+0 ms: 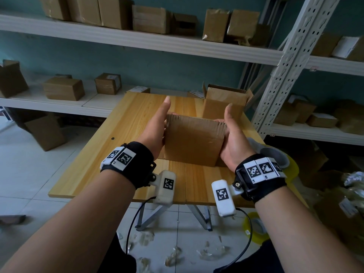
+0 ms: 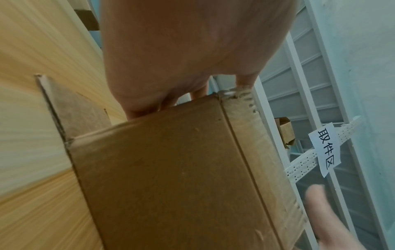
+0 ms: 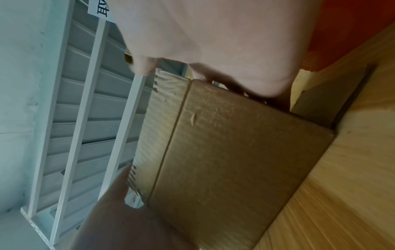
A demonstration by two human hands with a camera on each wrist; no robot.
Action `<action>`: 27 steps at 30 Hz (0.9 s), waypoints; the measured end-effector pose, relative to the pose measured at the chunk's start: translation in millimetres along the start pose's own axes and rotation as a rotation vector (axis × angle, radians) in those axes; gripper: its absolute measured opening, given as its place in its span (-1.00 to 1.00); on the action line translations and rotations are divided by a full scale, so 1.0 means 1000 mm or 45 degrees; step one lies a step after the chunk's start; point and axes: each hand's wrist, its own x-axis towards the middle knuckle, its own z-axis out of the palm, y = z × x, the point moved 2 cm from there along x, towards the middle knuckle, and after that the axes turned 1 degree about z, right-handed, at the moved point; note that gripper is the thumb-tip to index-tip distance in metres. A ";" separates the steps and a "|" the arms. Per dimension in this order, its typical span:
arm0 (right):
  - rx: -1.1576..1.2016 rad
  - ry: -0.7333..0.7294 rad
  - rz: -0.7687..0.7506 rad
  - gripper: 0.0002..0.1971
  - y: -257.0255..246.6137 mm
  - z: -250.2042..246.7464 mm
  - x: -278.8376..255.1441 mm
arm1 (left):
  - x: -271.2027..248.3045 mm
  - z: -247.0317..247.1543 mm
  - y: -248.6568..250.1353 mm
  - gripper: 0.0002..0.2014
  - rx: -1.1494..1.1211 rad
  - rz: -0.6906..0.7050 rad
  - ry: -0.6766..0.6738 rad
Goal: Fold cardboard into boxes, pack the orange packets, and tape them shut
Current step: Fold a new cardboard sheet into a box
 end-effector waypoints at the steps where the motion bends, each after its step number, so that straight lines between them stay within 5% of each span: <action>1: -0.075 -0.030 -0.004 0.04 0.000 0.000 -0.002 | 0.001 -0.001 0.001 -0.06 0.029 0.009 -0.038; 3: -0.220 -0.075 -0.043 0.15 0.003 0.002 -0.003 | -0.001 -0.001 0.003 0.08 0.098 0.037 -0.095; 5: -0.327 -0.056 -0.117 0.05 0.004 0.001 -0.002 | -0.003 0.000 0.003 0.03 0.162 0.069 -0.102; 8: -0.339 0.002 -0.178 -0.24 0.002 0.004 -0.003 | -0.002 0.000 0.000 -0.29 0.201 0.125 -0.081; 13: -0.230 0.050 -0.170 -0.19 0.006 0.004 0.001 | 0.005 -0.001 -0.005 -0.68 0.134 0.108 -0.024; 27: -0.209 0.135 -0.104 -0.55 0.014 0.006 0.018 | 0.003 0.009 -0.002 -0.78 0.119 0.070 0.078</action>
